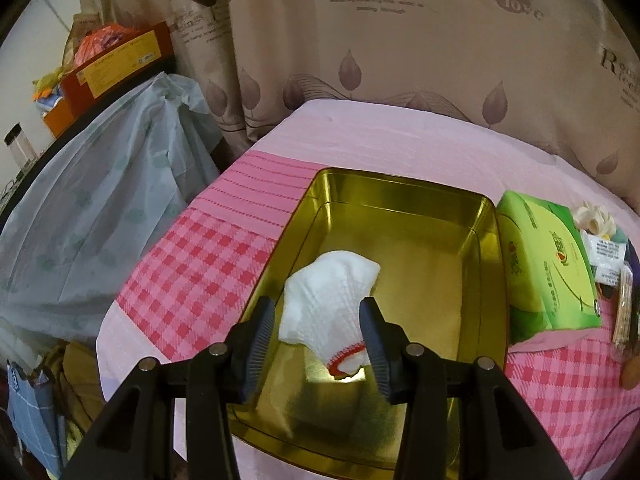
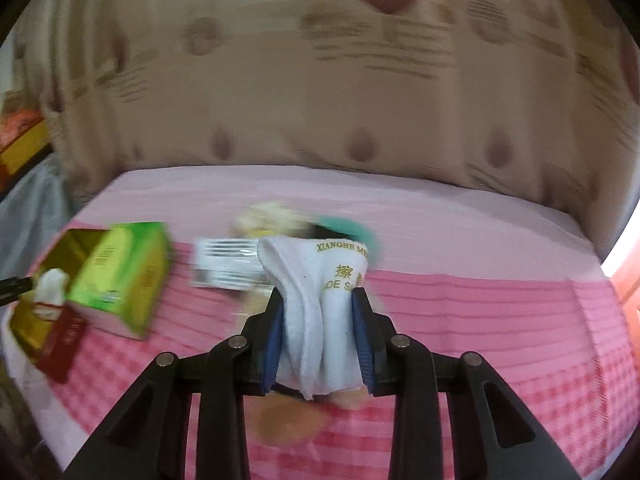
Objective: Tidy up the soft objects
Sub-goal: 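Carry the sock over the gold tin with the right gripper and release it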
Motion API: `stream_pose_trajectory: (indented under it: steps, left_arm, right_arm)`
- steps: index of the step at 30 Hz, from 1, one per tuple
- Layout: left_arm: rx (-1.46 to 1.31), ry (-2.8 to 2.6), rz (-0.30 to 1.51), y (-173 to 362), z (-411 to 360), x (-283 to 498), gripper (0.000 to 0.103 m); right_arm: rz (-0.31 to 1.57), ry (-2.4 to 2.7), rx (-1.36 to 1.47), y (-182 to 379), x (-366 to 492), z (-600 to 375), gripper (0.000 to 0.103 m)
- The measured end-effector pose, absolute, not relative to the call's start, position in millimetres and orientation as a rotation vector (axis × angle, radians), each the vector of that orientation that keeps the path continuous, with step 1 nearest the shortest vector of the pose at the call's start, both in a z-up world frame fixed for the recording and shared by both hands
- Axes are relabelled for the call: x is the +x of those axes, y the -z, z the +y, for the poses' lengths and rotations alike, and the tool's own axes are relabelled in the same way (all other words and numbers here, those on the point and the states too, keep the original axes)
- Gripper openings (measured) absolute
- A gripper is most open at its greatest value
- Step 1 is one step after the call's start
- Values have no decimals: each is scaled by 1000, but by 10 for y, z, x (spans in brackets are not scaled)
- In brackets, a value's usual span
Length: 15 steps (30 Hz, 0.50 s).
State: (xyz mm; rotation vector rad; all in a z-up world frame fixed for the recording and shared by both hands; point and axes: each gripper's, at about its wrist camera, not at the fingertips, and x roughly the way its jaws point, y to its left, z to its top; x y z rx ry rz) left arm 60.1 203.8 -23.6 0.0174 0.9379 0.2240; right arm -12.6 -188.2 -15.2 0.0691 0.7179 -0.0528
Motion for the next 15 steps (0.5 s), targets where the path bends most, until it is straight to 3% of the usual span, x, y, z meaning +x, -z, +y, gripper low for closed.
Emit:
stream_pose_trajectory:
  steps: [15]
  left_arm:
    - [-106, -364, 924, 162, 2525, 593, 45]
  right_arm:
    - [740, -356, -20, 138, 158, -15, 29]
